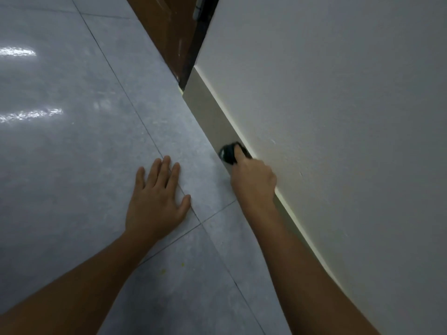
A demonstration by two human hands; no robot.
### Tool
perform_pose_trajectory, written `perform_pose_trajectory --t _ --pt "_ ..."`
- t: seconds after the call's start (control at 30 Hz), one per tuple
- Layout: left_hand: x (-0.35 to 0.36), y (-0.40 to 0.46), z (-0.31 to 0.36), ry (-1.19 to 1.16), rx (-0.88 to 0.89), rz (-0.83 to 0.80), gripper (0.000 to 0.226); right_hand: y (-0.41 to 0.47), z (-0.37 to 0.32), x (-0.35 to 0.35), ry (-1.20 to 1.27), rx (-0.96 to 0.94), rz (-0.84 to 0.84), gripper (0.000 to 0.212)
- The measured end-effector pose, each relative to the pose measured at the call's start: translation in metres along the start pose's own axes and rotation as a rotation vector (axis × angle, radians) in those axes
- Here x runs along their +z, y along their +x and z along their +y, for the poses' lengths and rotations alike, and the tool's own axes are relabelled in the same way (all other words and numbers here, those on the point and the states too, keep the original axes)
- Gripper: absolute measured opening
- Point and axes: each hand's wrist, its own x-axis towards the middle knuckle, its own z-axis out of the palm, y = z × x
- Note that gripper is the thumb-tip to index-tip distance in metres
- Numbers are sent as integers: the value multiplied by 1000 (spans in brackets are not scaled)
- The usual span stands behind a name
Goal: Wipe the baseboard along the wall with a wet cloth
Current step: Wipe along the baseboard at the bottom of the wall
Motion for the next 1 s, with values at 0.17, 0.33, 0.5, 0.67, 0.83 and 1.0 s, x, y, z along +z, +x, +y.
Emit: perform_pose_trajectory --t 0.17,0.33,0.5,0.67,0.83,1.0 --pt "-1 -2 -2 -11 5 -3 77 -34 29 6 22 3 -138 57" --pt "0 -1 -1 -15 11 17 77 -139 89 36 -18 204 -239 65" --pt "0 -2 -2 -28 16 18 77 -64 45 15 45 85 -47 52" --pt "-1 -2 -1 -21 22 4 77 -34 23 4 -1 73 -24 55" --pt "-1 -1 -2 -24 24 1 78 -127 88 30 -10 125 -25 59" --pt "-1 -1 -2 -2 31 -10 78 -175 102 48 32 384 -346 50"
